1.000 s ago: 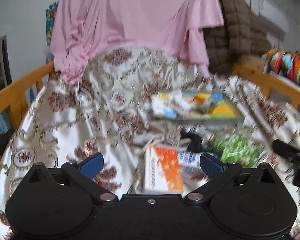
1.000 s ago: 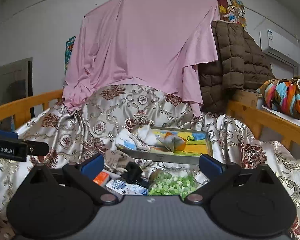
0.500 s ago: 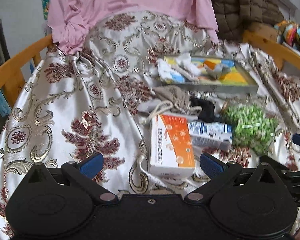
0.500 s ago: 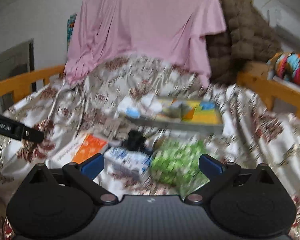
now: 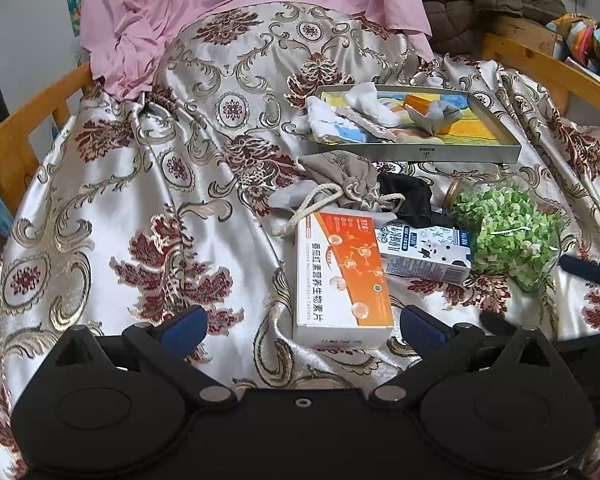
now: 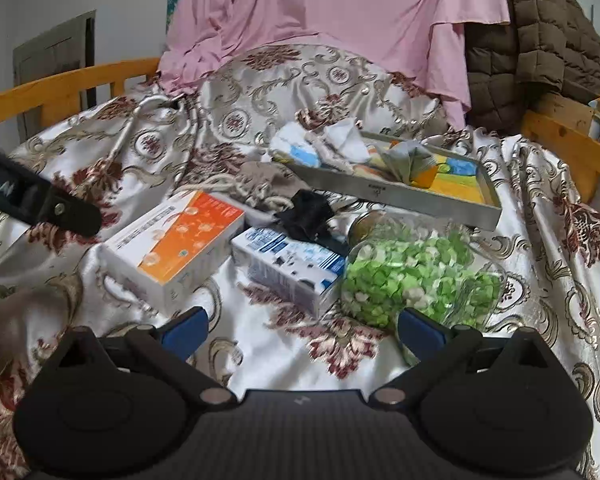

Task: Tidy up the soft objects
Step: 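Move both open tools back over the remaining pile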

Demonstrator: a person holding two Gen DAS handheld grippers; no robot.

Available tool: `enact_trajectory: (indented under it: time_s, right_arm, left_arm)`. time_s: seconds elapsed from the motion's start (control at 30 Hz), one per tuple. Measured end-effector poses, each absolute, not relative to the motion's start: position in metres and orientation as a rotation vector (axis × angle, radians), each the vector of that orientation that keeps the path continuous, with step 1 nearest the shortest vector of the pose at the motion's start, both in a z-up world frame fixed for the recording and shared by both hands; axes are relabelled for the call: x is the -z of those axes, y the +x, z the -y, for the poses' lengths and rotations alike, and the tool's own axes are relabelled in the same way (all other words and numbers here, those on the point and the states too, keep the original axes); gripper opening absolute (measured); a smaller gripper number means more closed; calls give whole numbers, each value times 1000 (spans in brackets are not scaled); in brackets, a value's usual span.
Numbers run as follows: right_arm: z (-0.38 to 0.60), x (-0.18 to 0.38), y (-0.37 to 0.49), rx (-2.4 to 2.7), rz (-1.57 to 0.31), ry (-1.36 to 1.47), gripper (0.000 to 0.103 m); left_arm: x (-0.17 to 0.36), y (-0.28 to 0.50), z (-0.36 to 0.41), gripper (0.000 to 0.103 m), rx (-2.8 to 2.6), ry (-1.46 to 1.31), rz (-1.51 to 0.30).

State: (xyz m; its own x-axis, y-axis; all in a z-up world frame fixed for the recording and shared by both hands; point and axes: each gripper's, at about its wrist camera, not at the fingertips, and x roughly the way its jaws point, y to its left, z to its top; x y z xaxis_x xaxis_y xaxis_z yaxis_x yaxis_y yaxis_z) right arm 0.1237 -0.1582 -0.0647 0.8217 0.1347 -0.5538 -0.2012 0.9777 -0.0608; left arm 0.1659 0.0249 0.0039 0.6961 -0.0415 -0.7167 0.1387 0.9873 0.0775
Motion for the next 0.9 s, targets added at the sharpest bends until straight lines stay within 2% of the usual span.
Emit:
enact_trajectory:
  time_s: [0.43, 0.67, 0.9]
  right_arm:
    - [171, 64, 165, -14, -454, -82, 103]
    - [172, 67, 183, -10, -426, -75, 103]
    - [171, 68, 186, -20, -394, -90, 103]
  left_arm:
    - [-12, 178, 3, 102, 127, 301, -590]
    - [1, 210, -4, 102, 138, 244, -664]
    - [3, 229, -15, 102, 103, 177, -630]
